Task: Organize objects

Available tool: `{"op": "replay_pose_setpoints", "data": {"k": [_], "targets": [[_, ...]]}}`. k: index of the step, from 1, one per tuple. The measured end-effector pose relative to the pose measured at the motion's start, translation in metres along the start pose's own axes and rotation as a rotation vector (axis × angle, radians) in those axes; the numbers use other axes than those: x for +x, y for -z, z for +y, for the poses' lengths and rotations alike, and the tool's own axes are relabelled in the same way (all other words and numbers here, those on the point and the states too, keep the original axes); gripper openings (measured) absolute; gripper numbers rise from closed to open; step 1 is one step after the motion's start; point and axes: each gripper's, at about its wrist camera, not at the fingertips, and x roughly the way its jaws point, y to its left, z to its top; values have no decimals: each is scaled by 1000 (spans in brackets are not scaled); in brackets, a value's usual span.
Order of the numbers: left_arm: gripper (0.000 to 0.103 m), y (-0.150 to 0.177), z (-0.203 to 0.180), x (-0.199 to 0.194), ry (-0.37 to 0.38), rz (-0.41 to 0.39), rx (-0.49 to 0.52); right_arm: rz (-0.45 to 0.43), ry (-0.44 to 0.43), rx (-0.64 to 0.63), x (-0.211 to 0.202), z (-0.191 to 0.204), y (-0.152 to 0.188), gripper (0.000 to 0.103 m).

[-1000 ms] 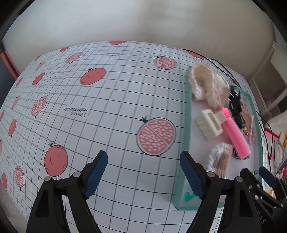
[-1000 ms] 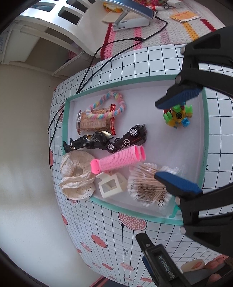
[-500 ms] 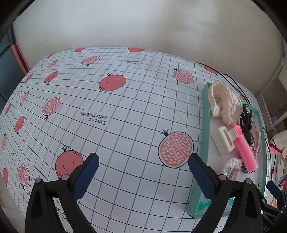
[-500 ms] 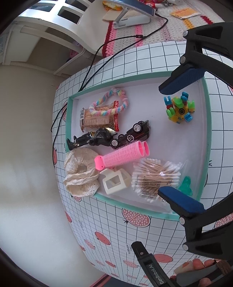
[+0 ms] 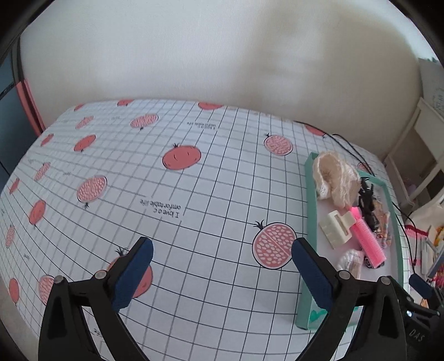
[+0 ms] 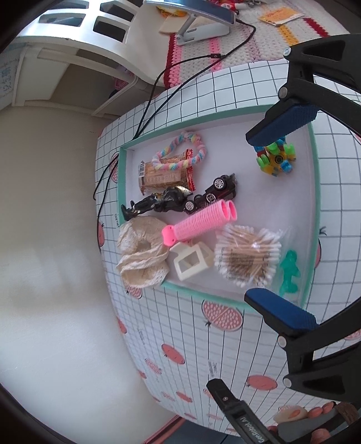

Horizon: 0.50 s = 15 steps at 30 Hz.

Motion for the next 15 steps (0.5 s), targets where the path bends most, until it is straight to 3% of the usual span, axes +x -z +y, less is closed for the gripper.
{"op": "replay_pose_setpoints", "data": {"k": [7, 15], "targets": [[100, 9, 10, -35, 72, -68, -17, -49, -9, -10, -28, 13, 15, 103], [100, 29, 21, -67, 75, -136, -9, -94, -5, -30, -52, 23, 42, 103]]}}
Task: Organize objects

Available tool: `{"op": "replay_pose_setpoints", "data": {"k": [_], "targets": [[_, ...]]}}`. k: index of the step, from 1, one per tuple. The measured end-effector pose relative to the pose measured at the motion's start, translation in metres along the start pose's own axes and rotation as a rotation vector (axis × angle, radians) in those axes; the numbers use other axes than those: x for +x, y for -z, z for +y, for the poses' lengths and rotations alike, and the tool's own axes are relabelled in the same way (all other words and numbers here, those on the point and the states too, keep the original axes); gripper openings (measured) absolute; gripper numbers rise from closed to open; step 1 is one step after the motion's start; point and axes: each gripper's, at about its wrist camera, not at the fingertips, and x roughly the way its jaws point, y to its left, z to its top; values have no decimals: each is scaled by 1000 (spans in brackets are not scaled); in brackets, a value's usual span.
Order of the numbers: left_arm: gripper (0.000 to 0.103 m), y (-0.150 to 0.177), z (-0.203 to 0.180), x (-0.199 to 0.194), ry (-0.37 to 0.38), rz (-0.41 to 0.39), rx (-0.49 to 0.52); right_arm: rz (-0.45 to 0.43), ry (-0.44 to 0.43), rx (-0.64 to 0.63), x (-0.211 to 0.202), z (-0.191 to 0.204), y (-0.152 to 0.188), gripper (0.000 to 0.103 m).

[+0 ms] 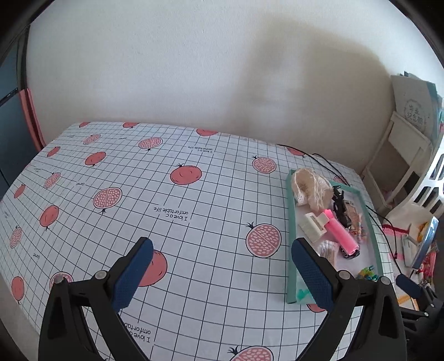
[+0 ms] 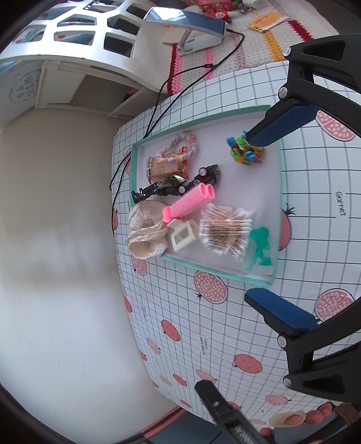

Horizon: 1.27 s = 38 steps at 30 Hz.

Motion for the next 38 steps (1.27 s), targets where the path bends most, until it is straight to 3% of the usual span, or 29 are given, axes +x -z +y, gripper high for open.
{"op": "replay_pose_setpoints", "data": {"k": [11, 16, 28, 38], "targets": [[100, 41, 10, -26, 6, -47, 38, -58, 21, -43, -20, 10, 38, 103], [100, 67, 10, -28, -36, -69, 80, -40, 21, -51, -15, 9, 63, 103], [100, 120, 18, -12, -60, 0, 95, -11, 32, -44, -8, 9, 109, 103], [100, 136, 21, -8, -55, 27, 91, -3, 37, -59, -4, 16, 123, 103]]}}
